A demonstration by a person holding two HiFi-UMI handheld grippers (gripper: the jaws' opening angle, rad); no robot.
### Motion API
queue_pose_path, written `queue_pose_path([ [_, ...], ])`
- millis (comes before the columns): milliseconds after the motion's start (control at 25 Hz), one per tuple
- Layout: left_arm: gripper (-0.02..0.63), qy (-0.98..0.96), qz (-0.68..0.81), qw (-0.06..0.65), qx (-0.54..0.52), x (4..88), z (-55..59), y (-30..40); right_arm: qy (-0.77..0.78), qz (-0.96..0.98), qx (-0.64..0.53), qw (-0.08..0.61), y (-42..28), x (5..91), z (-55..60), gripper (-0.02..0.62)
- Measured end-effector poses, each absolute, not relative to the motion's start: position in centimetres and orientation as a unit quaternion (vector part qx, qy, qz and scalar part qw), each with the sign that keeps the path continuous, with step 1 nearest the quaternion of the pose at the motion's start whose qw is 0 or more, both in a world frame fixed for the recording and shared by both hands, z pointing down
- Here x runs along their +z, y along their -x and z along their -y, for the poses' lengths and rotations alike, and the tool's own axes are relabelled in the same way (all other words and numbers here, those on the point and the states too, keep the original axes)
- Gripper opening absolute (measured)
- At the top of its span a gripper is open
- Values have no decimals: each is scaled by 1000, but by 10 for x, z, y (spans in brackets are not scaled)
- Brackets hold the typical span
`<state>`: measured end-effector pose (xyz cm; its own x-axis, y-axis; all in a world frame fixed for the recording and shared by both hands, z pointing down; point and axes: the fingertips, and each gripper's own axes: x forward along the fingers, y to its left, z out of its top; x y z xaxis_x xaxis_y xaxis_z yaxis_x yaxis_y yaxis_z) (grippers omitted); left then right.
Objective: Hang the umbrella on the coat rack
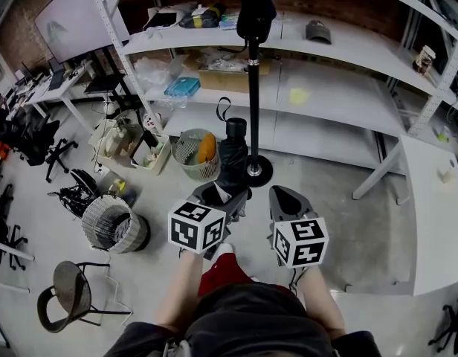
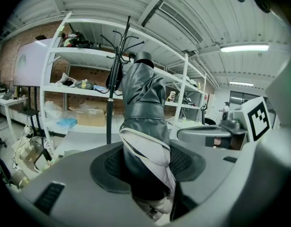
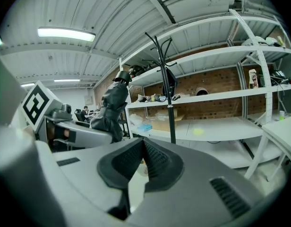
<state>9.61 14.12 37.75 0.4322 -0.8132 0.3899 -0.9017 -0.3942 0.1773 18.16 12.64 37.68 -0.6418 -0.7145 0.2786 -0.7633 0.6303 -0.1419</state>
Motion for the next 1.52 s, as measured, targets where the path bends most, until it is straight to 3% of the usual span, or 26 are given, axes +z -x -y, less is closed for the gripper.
queue_pose_path([
  [680,221,-830,516,180,107,377,-74,-48,-422,894,115,96,-141,374,-60,18],
  [1520,221,-856,474,168,121,372,82,83,-460,873,125,105,-7,371,94,18],
])
